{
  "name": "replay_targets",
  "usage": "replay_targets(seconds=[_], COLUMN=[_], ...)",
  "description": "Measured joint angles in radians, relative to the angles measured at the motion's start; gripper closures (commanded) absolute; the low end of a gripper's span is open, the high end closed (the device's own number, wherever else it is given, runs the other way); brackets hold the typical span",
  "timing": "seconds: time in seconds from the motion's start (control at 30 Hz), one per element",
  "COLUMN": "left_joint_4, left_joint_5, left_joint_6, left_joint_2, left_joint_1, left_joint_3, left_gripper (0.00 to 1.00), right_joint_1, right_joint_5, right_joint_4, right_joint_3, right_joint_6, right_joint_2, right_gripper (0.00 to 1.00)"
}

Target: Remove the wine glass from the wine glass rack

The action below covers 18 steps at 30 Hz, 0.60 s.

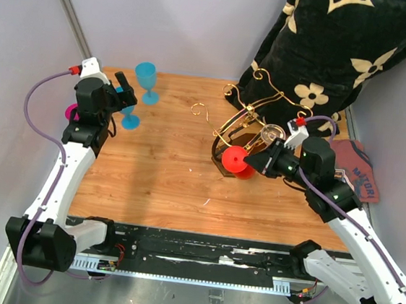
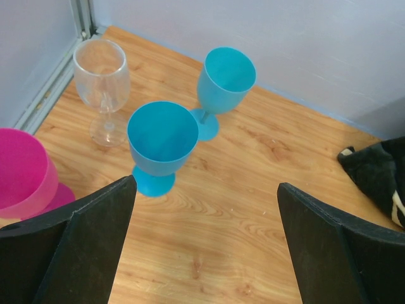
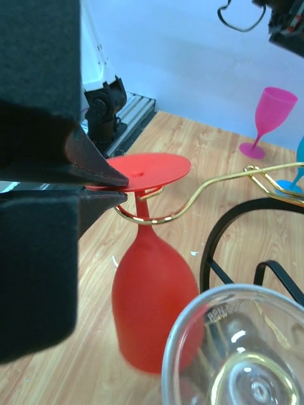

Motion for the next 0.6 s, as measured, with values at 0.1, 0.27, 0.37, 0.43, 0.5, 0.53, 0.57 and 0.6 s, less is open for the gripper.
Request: replay_targets(seconds=[0.1, 0.27, 0.37, 0.43, 0.5, 0.53, 0.57, 0.6], left_joint_4=[-0.010, -0.013, -0.015, -0.016, -0.016, -0.017, -0.018, -0.020], left_joint_5=[0.016, 0.035, 0.045, 0.049, 0.053, 0.054, 0.056, 0.059], left_joint_6=[-0.005, -0.010, -0.011, -0.011, -0.011, -0.011, -0.011, -0.011], left_joint_2=[0.005, 0.005, 0.005, 0.005, 0.004, 0.004, 0.004, 0.003], left_joint_1=[0.000, 0.000, 0.000, 0.000, 0.000, 0.000, 0.000, 0.000], left_joint_3=[-0.002, -0.002, -0.002, -0.002, -0.002, -0.002, -0.002, -0.002], left_gripper=[0.00, 0.00, 0.00, 0.00, 0.00, 0.00, 0.00, 0.00], right_joint_1=[-0.001, -0.050, -0.080, -0.094, -0.104, -0.106, -0.106, -0.106], right_joint_5=[-0.020, -0.070, -0.111, -0.133, -0.154, -0.161, -0.165, -0.167], right_joint_4=[0.016, 0.031, 0.045, 0.061, 0.087, 0.097, 0.108, 0.114], right_joint_3=[0.000, -0.002, -0.011, -0.013, -0.015, -0.016, -0.016, -0.016], right_joint_6=[0.011, 0.035, 0.064, 0.083, 0.106, 0.114, 0.122, 0.128], right_joint_2=[-0.008, -0.011, -0.008, 0.002, 0.015, 0.021, 0.027, 0.032], right_gripper=[0.99, 0.99, 0.99, 0.99, 0.99, 0.99, 0.99, 0.99])
